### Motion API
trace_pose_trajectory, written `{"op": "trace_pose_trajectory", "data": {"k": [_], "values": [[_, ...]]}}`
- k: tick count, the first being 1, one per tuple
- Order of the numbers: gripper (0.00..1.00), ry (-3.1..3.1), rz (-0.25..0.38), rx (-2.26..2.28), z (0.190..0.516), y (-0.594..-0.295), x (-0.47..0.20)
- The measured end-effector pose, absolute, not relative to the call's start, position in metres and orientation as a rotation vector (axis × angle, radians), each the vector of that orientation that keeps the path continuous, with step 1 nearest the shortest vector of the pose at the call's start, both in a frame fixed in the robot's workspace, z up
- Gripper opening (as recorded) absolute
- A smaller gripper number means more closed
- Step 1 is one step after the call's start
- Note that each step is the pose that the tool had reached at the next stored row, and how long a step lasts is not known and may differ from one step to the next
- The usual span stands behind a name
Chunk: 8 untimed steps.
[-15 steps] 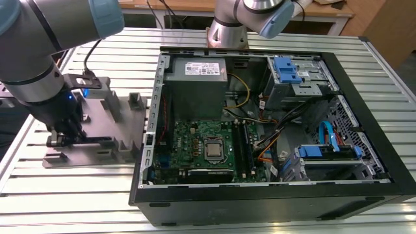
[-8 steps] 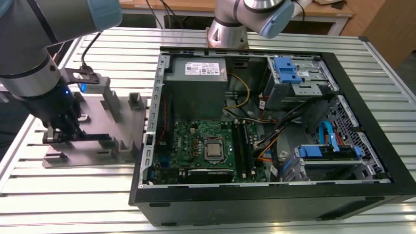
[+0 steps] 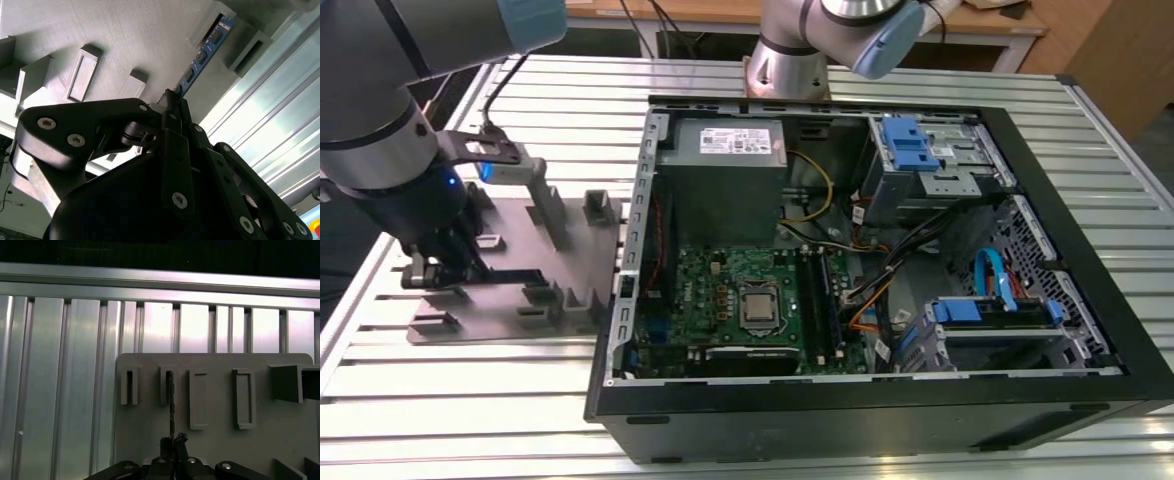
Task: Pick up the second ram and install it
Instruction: 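Pick up the second ram and move it above second insertion slot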
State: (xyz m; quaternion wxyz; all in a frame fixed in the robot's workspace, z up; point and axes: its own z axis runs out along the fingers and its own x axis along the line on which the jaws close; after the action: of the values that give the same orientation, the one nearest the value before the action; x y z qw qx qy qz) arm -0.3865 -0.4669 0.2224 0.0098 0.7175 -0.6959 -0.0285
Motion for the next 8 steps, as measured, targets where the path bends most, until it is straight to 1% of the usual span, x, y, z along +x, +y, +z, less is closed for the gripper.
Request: {"op": "trace_pose_trajectory", "data": {"k": [8], "values": [[0.14, -2.174, -0.092, 2.242, 0.234, -0.467, -0.387]]}}
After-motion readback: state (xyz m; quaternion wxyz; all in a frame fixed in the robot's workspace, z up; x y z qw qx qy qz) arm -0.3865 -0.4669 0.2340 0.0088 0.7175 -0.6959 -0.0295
